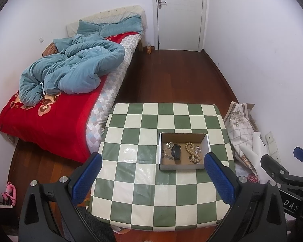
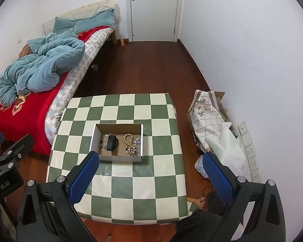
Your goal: Organize jewelry
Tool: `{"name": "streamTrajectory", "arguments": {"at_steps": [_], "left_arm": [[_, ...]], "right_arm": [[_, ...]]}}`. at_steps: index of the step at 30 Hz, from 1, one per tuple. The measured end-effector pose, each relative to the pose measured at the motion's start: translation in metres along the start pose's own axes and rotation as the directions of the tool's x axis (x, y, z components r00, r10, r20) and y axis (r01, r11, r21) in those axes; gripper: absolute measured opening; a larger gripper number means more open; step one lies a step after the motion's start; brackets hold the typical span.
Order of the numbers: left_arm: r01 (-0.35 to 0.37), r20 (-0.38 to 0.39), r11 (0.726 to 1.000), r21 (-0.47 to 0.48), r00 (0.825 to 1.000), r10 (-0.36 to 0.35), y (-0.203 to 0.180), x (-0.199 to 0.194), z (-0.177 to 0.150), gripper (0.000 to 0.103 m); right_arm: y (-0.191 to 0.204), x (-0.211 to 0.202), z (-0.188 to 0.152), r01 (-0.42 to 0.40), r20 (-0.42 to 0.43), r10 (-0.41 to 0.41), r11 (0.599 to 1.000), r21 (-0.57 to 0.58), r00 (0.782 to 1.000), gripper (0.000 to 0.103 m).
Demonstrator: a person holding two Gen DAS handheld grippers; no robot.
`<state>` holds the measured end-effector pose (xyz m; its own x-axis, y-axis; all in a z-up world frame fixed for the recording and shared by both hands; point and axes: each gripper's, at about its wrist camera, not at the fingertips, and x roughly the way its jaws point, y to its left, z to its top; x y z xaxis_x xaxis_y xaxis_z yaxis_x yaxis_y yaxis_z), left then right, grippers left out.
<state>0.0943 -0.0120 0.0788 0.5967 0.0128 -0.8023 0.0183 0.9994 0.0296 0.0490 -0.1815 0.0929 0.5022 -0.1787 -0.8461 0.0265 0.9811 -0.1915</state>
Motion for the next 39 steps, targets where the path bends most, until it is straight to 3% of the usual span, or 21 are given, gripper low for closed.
{"name": "streamTrajectory", "arguments": {"at_steps": [39], "left_arm": [[0.004,-0.007,1.000,0.008,1.000,-0.004,0.000,0.000,-0.008,0.103]], "right_arm": [[0.001,-0.002,-0.004,0.002,0.000,-0.002,1.000,-0.005,1.000,0.103]]}}
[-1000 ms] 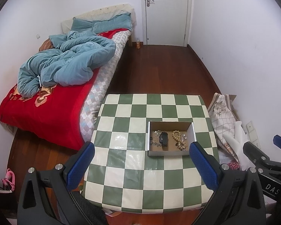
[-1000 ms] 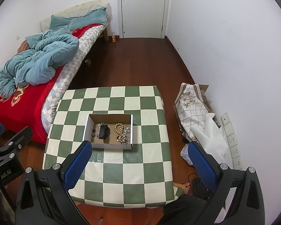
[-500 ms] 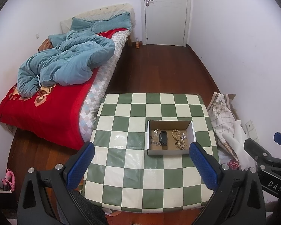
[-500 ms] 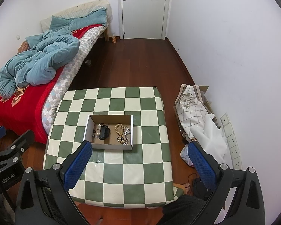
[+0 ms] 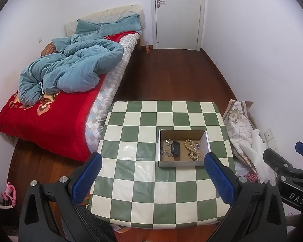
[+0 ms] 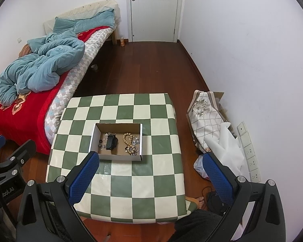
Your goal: Organize jewelry
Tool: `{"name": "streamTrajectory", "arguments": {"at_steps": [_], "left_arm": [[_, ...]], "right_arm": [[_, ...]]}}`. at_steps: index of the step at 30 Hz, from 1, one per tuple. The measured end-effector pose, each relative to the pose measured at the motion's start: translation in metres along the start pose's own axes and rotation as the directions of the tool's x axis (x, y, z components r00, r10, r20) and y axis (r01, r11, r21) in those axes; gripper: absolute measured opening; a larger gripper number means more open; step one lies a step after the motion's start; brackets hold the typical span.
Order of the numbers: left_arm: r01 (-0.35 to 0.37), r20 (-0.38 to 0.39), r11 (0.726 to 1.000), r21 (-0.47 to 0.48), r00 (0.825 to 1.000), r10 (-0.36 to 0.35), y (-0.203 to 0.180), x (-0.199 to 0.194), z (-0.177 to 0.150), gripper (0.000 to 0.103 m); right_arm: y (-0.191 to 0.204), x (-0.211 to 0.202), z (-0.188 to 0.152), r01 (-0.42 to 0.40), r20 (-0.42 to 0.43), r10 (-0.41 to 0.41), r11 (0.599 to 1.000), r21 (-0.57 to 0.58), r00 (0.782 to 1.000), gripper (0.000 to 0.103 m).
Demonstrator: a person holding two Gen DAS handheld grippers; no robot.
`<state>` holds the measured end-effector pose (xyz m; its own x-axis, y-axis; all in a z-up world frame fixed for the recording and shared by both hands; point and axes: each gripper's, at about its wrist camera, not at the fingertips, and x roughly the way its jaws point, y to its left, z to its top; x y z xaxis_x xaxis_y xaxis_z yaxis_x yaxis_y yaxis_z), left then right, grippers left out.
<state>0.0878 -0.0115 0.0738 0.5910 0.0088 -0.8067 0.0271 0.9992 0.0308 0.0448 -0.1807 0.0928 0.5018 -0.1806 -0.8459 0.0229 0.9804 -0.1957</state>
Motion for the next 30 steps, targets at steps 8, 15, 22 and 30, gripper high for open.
{"name": "streamTrajectory", "arguments": {"at_steps": [8,15,22,30], "left_arm": [[-0.005,0.006,1.000,0.005,1.000,0.005,-0.0008,-0.0011,0.0000,0.103],[-0.002,0.002,1.000,0.007,1.000,0.002,-0.0018,-0.0016,-0.0009,0.103],[0.000,-0.002,1.000,0.008,1.000,0.000,-0.0030,-0.0010,-0.0015,0.103],[0.008,-0.009,1.000,0.004,1.000,-0.008,-0.0016,0.0023,-0.0055,0.103]], "right_arm": [[-0.0026,-0.0005,0.0011,-0.003,-0.001,0.003,1.000,0.002,1.000,0.103],[-0.0023,-0.0004,0.0009,-0.002,-0.002,0.002,1.000,0.001,1.000,0.103],[-0.0021,-0.0003,0.0003,-0.004,-0.004,0.004,1.000,0.000,1.000,0.103],[-0.0072,0.0000,0.0042,-0.004,-0.010,0.004,1.000,-0.001,1.000,0.103]]}}
